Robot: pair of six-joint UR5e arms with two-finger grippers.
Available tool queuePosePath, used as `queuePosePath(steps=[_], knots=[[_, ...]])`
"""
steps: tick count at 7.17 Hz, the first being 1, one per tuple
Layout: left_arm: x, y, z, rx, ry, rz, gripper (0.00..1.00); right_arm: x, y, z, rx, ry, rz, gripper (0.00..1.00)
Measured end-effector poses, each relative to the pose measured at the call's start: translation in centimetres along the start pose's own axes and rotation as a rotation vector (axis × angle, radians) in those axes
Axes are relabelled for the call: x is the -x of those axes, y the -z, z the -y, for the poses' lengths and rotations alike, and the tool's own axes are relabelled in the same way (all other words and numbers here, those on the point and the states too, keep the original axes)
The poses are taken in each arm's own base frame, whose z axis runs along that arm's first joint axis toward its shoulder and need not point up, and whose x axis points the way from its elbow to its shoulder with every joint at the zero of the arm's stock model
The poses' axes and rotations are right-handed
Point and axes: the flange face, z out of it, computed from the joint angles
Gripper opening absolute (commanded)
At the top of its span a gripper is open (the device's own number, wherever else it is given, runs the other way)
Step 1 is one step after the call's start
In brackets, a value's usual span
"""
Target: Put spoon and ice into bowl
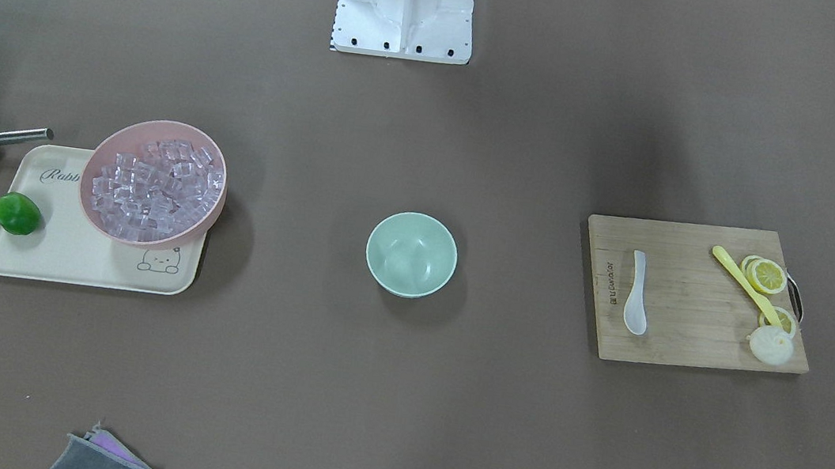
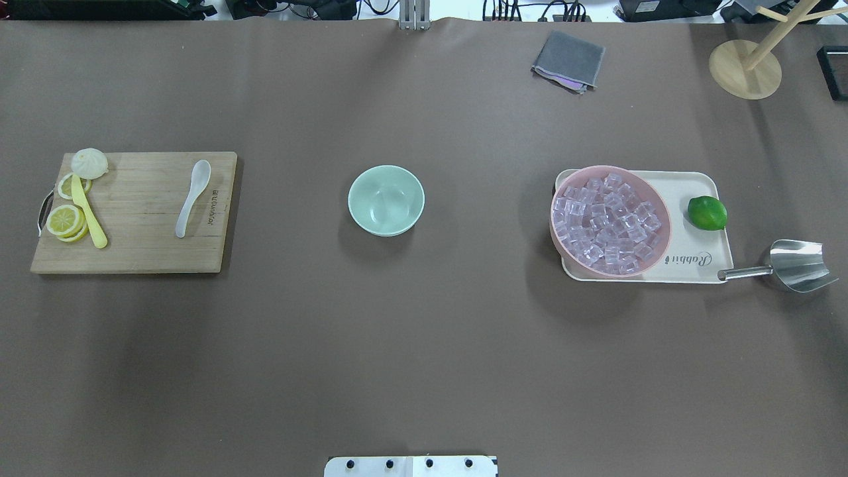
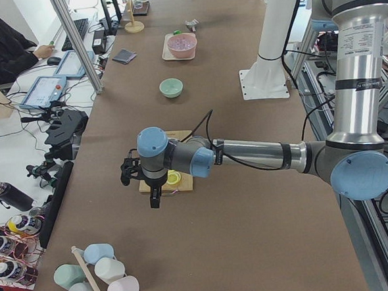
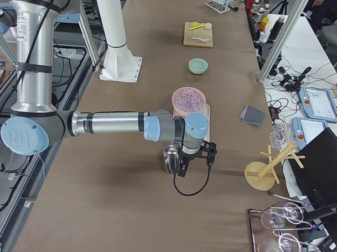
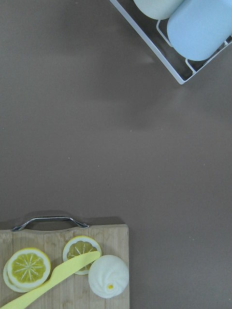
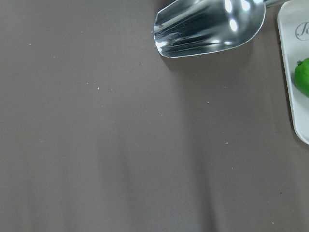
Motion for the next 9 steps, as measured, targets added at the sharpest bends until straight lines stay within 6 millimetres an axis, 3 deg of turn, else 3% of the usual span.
queuePosePath(steps=[9], knots=[[-0.20, 0.14, -0.24, -0.030, -0.034, -0.010, 0.98, 0.07, 0.02, -0.05, -0.001, 0.002, 0.001, 1.00]])
